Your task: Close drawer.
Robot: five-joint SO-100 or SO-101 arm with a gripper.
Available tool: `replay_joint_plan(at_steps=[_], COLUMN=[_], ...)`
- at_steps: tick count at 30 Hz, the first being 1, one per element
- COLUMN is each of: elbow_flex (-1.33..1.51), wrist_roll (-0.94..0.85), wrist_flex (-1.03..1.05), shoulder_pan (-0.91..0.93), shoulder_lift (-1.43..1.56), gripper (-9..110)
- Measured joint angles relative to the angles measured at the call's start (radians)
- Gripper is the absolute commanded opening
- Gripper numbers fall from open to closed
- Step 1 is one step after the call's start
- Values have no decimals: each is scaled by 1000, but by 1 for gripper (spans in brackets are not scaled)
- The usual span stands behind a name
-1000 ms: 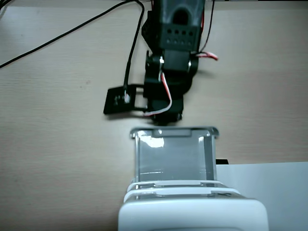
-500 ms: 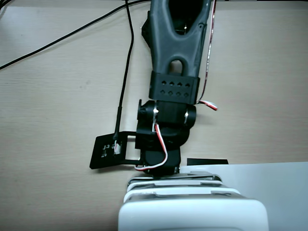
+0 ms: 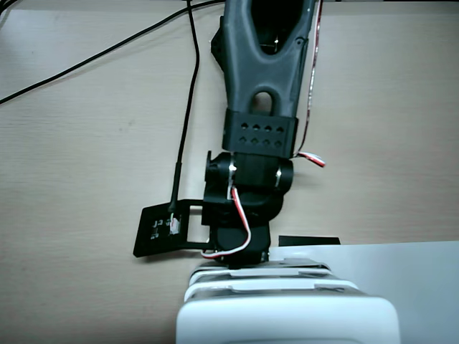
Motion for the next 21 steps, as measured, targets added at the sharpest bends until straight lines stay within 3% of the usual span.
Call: replay_joint_plan(at_steps=[16,21], elbow_flex=[193,336], wrist_roll=[-95,-120], wrist_flex=[331,350], shoulder_pan=[121,170], shoulder_lift=[337,456], gripper=[0,0])
